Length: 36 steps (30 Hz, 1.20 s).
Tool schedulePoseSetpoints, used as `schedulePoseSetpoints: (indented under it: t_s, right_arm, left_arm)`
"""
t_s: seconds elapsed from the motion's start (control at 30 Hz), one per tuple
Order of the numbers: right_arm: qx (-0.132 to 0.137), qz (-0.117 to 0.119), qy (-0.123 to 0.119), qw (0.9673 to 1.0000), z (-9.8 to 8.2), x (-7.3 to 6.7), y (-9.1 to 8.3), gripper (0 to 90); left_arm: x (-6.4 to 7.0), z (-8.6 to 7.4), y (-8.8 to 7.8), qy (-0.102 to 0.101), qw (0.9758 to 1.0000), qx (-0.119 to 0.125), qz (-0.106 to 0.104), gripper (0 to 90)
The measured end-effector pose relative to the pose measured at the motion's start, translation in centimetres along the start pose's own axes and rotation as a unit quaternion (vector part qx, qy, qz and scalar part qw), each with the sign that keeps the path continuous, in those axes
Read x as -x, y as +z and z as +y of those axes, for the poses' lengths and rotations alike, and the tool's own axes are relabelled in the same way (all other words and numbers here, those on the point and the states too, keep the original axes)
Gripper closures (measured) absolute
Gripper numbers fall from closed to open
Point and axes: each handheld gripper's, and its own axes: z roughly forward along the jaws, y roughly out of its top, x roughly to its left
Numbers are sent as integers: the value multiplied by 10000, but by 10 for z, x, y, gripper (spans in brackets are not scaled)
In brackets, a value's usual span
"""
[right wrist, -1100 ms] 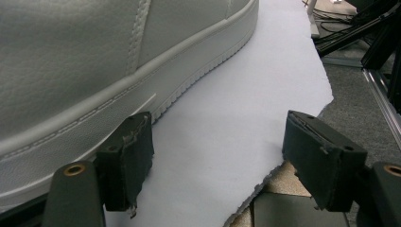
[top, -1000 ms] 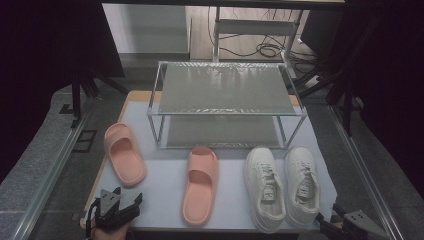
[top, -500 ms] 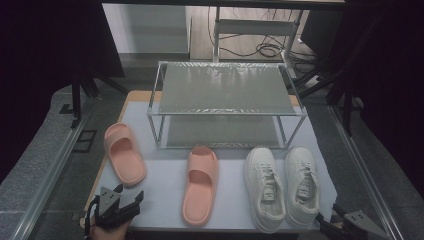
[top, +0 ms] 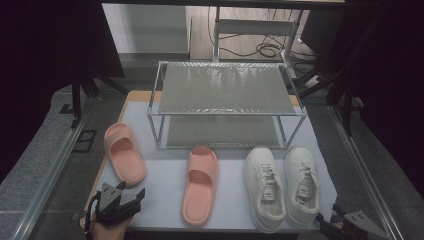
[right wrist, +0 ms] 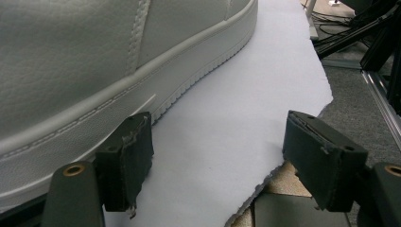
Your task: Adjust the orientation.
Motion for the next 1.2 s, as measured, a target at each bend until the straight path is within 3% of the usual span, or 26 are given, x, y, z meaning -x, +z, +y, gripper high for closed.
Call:
schedulePoseSetpoints:
  t_s: [0.63, 1.2]
  right_arm:
    - [2, 2, 1, 10000, 0, 0, 0, 249]
    - [7, 2, 2, 10000, 0, 0, 0, 249]
  left_arm:
    - [-14, 24, 12, -184, 9994, 60, -295, 275]
    - [-25, 39, 30, -72, 9997, -84, -232, 287]
